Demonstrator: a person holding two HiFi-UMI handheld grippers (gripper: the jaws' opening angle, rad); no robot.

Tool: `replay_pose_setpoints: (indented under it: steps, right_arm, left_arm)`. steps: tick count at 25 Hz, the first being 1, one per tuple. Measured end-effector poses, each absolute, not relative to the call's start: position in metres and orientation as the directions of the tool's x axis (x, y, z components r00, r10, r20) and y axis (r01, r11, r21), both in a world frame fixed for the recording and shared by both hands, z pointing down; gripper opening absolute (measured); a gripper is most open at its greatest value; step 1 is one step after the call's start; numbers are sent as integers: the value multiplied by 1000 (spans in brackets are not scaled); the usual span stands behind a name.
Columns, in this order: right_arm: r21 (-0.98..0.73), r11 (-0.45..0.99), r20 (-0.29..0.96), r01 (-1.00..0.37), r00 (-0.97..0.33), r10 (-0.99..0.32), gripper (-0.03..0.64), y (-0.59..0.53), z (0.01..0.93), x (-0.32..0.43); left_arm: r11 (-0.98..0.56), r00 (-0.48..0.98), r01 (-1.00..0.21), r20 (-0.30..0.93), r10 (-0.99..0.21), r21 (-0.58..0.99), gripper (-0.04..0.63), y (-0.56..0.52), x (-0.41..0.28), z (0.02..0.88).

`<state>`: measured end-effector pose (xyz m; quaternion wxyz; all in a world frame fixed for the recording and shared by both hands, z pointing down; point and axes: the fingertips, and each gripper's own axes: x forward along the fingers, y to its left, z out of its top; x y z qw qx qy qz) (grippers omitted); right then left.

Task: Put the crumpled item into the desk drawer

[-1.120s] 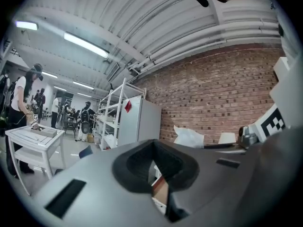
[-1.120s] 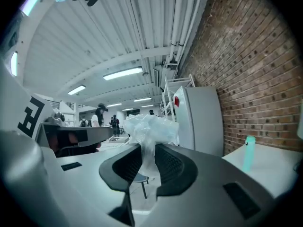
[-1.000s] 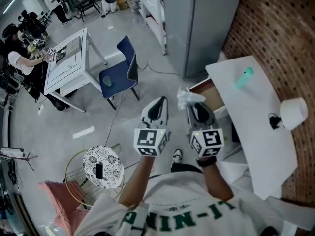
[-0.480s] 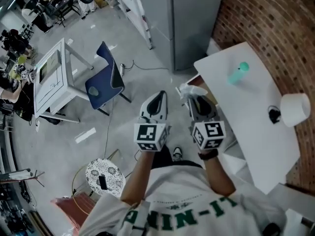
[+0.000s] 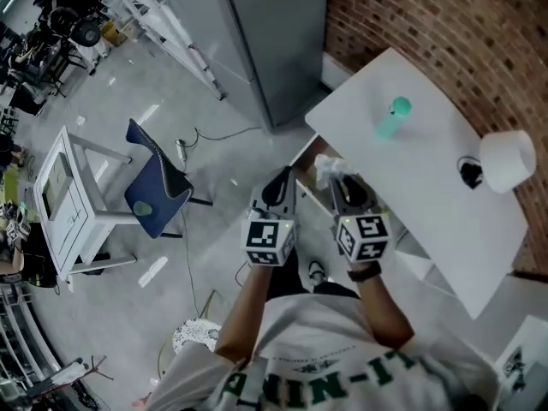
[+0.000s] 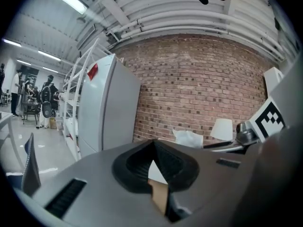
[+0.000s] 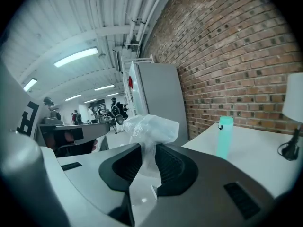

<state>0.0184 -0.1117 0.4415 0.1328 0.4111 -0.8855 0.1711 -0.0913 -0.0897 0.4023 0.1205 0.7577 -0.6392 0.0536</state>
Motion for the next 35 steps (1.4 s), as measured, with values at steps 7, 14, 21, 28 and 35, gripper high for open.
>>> replay_pose_setpoints:
  steps: [7,14,21,28,35]
  right_arm:
    - [-176,534,480,-827,-546,-687,72,-144,504,17]
    - [-123,522,622,-844,-475,-622,72,-157,610,13]
    - [-127,471,738,-873,-401,-543,72,-168,707,20]
    - [-187,374,819,-908,-355,-451,72,-179,808,23]
    - [-182,265,870,-947,-280,-406,72,-207,889,38]
  left_arm:
    - [-219,245,-968,288,-926,120,0,-136,-108,456]
    - [-269,303,-952,316,-899,149,0,-162,-120,515]
    - [-315,367,-928,350,-862,198,0,-186,-113,566]
    - [-347,417,-907,394,-819,239,0,-202,-109,637]
    - [-349,433,-899,433,-790,263,0,-216,-115,697]
